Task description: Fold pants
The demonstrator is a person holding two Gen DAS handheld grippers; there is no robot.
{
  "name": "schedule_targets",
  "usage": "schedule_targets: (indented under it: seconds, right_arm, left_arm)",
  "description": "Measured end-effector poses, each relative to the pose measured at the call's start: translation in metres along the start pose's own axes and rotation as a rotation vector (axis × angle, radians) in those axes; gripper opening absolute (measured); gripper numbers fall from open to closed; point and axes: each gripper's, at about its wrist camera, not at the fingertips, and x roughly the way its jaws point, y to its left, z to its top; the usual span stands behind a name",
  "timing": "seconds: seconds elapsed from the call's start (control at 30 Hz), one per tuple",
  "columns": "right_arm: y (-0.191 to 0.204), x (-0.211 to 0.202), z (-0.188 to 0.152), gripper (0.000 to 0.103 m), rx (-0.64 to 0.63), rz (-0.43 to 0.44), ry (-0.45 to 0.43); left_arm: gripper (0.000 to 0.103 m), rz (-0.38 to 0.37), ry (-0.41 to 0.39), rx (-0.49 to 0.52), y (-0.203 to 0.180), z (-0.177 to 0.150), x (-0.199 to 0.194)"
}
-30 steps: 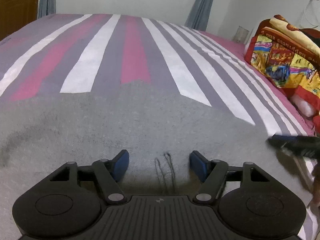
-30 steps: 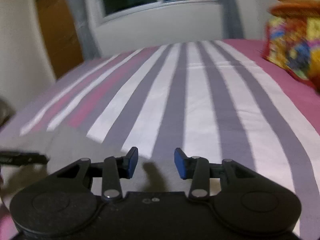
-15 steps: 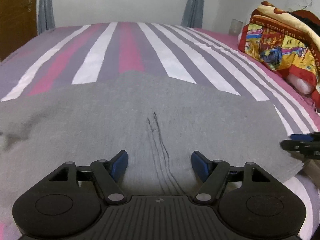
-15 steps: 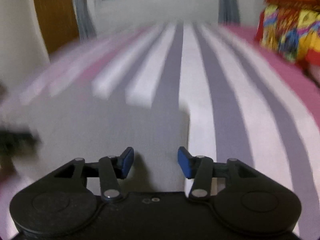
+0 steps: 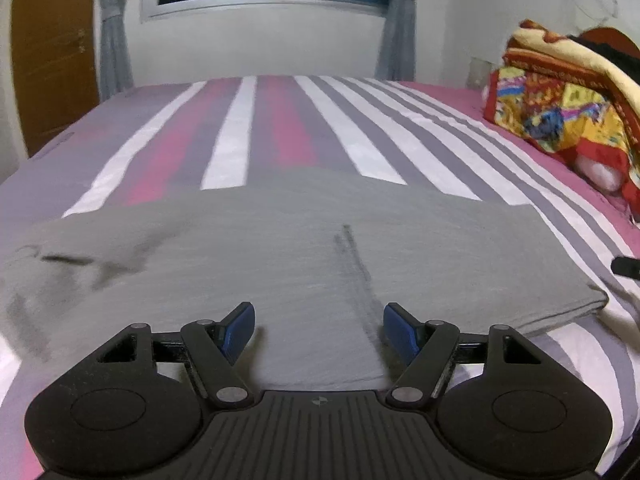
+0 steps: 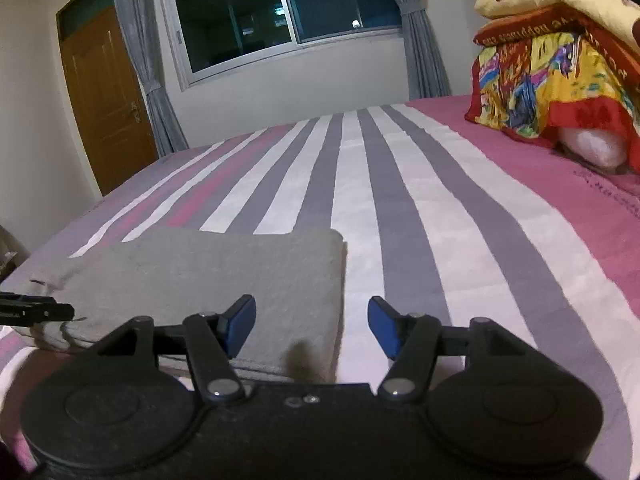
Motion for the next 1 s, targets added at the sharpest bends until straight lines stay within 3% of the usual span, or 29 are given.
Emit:
schedule_targets:
  seconds: [0.23,0.3,0.37,0.5,0.57,0.67,0.73,0.87,0.93,0.97,1.0]
  right_arm:
    - [0.003,-0.003,-0.003,0.062,-0.001,-0.024,-0.032]
    - [0.000,-0.005,-0.004,0.062,0.013,-0.033,-0.037]
    - [-0.002,-0.006,-0.005,0.062,0.033,-0.041,-0.041]
    - [-0.005,-0.006,-0.006,0.062,0.059,-0.058,-0.041]
    - [-0.003,-0.004,-0.006,0.062,0.056,-0.064,-0.033]
    - [0.000,-0.002,-0.007,0.062,0.042,-0.075,-0.026]
    - [0.001,-0.002,-0.007,0.062,0.035,-0.082,-0.027]
    - [0.002,-0.005,-0.007,0.062,0.032,-0.116,-0.054]
    - [0.002,-0.005,-0.007,0.062,0.034,-0.129,-0.060]
    - [0.002,-0.005,-0.007,0.062,0.033,-0.137,-0.060]
    - [0.002,-0.004,-0.007,0.062,0.033,-0.141,-0.056]
  left_arm:
    - [0.073,0.034,-0.065,-0.111,0.053,-0.029,-0.025]
    - [0.089,0.049,-0.122,-0.218,0.084,-0.044,-0.035]
    - [0.091,0.059,-0.178,-0.375,0.124,-0.062,-0.044]
    - [0.091,-0.041,-0.192,-0.815,0.209,-0.102,-0.033]
    - [0.090,-0.154,-0.224,-0.961,0.240,-0.121,-0.020]
    - [0.089,-0.284,-0.262,-1.036,0.267,-0.125,-0.001]
    - [0.084,-0.304,-0.264,-1.052,0.278,-0.120,0.013]
    - [0.083,-0.382,-0.272,-1.075,0.289,-0.110,0.047]
    - [0.058,-0.357,-0.273,-1.087,0.290,-0.107,0.057]
    - [0.033,-0.311,-0.242,-1.109,0.289,-0.108,0.063]
    - [0.033,-0.301,-0.236,-1.130,0.289,-0.110,0.066]
